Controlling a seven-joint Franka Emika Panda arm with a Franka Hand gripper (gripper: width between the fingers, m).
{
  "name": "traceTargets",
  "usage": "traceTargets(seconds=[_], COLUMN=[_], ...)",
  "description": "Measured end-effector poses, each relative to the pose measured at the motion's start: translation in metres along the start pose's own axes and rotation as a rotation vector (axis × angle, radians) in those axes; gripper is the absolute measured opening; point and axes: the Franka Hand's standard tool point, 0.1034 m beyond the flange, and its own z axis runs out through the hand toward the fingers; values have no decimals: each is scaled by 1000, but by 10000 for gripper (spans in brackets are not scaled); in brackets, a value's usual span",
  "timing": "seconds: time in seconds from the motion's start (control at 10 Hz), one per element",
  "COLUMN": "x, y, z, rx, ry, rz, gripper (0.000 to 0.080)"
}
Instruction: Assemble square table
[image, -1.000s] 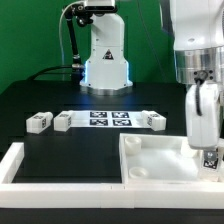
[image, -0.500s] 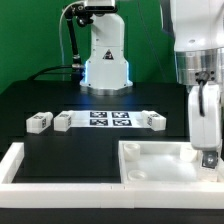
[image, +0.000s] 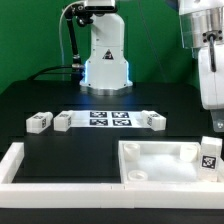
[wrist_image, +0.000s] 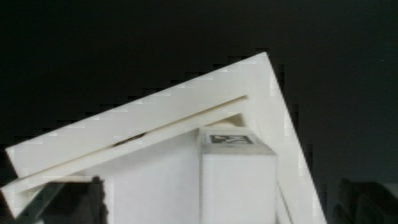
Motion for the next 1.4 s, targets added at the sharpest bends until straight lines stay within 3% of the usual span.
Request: traceTargets(seconds=[0.3,0.5,0.8,1.4], x=[0,-5,-10,-8], y=[0,5,49,51], z=[1,-7,-14,-11], rx=[-1,0,-49,-50], ry=[1,-7,-13,-21], rz=[-4,-92,-363,-802], gripper=[649,649,649,649])
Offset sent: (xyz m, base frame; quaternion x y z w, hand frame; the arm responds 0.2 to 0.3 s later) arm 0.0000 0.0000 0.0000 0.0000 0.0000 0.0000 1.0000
